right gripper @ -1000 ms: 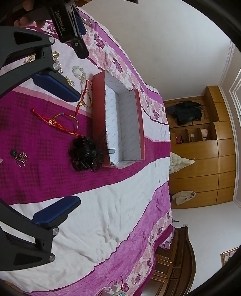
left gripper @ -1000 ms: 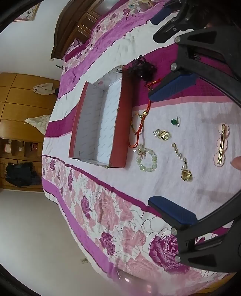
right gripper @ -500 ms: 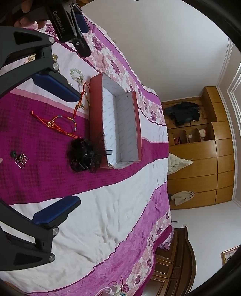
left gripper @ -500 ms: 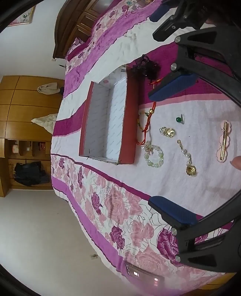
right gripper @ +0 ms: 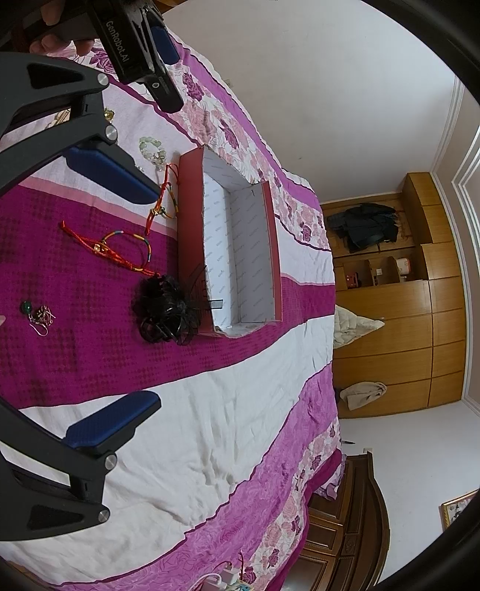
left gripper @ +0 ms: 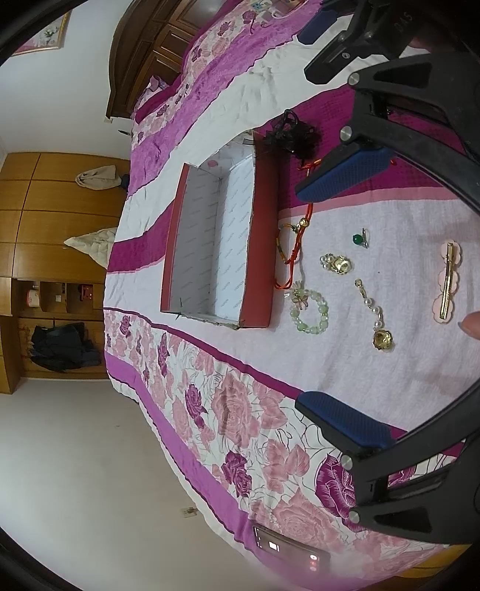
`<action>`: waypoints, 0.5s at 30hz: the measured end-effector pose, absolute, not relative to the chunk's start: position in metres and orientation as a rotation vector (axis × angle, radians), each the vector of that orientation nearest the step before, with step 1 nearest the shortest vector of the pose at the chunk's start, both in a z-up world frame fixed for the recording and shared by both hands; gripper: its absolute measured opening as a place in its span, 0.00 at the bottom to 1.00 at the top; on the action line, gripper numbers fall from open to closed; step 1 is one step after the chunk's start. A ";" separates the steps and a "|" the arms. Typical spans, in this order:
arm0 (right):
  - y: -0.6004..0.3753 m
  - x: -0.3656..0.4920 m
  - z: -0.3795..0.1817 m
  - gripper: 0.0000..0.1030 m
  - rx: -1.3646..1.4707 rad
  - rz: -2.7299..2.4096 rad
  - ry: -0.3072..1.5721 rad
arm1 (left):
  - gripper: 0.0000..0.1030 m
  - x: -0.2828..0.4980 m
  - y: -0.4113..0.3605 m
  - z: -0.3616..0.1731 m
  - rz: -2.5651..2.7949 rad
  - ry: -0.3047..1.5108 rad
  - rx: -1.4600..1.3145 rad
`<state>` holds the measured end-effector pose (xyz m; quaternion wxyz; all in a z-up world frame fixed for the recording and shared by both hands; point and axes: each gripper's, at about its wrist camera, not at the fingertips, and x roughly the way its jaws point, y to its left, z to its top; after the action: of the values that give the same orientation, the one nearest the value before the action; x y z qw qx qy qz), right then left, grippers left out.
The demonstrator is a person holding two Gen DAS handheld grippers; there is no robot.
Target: Organize jewelry
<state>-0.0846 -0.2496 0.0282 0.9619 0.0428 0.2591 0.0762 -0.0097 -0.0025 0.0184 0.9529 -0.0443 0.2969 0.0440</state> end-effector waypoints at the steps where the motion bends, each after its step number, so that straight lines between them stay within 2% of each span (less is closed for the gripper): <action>1: -0.249 -0.085 0.028 1.00 0.088 0.155 0.525 | 0.93 -0.011 -0.003 0.018 0.090 0.603 -0.090; 15: -0.249 -0.085 0.028 1.00 0.090 0.155 0.525 | 0.93 -0.010 -0.004 0.019 0.089 0.598 -0.088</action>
<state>-0.0849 -0.2492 0.0284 0.9618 0.0443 0.2591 0.0766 -0.0104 -0.0045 0.0190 0.9537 -0.0431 0.2943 0.0439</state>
